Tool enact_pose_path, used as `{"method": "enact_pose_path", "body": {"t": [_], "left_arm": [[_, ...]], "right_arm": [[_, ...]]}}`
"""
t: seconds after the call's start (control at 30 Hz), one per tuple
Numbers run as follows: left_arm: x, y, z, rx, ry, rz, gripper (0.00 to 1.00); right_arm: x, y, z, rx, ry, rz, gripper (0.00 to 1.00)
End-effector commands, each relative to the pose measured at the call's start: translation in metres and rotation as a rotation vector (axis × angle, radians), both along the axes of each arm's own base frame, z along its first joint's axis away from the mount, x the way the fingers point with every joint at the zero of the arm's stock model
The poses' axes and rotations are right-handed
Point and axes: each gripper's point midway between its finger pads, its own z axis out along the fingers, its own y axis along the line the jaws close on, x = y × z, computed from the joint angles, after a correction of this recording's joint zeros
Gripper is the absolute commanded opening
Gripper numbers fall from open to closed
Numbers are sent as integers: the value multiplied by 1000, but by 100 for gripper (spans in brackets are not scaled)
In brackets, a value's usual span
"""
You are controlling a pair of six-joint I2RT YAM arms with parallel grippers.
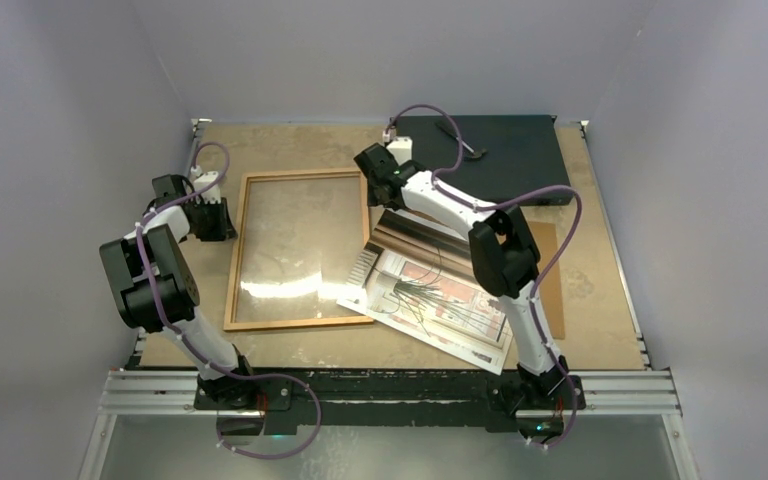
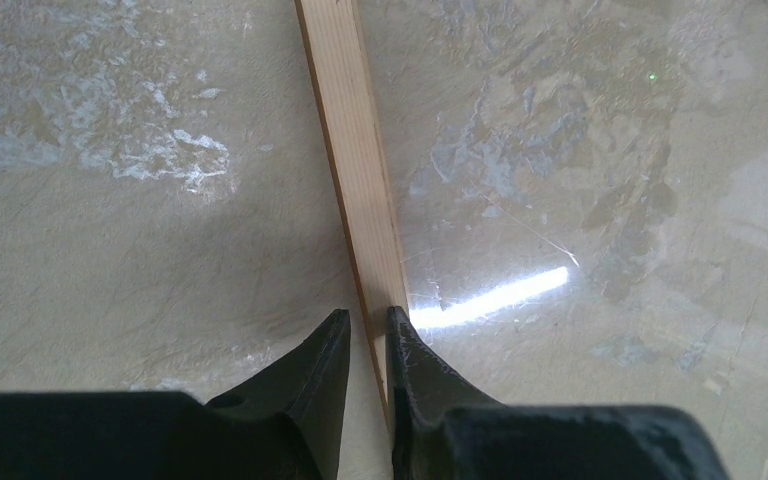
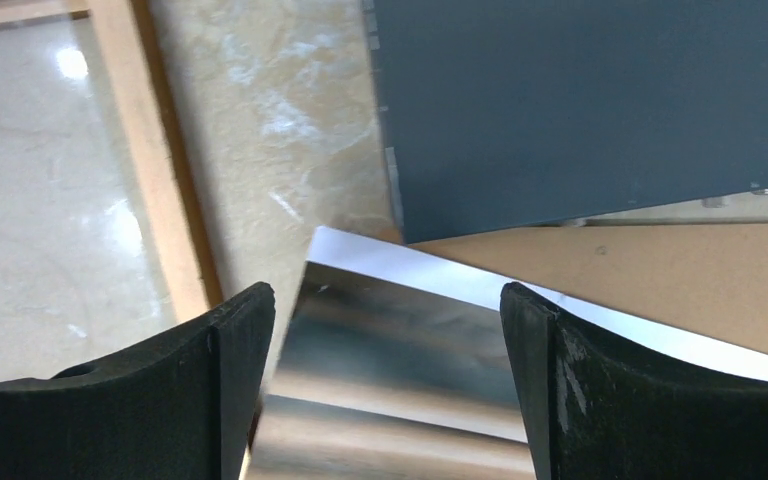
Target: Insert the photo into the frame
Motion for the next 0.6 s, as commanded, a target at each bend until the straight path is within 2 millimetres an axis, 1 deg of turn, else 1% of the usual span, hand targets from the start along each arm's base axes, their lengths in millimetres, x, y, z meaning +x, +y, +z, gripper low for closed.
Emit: {"method": "enact_pose_path", "body": {"t": [0.0,0.23,0.3,0.57], "left_arm": [[-21,15,-25,81,92,4,17],[-25,23,-28,77,93,12,16],[-26,24,-29,71,95,11,16],[-28,22,-28,54,91,9,16]], "right_arm": [[0,18,12,-33,-35,21,85],[3,23,-3,-45,-17,23,84],[2,25,-9,-50,-7,27,83],[-1,27,-22,-56,29,44,80]]}}
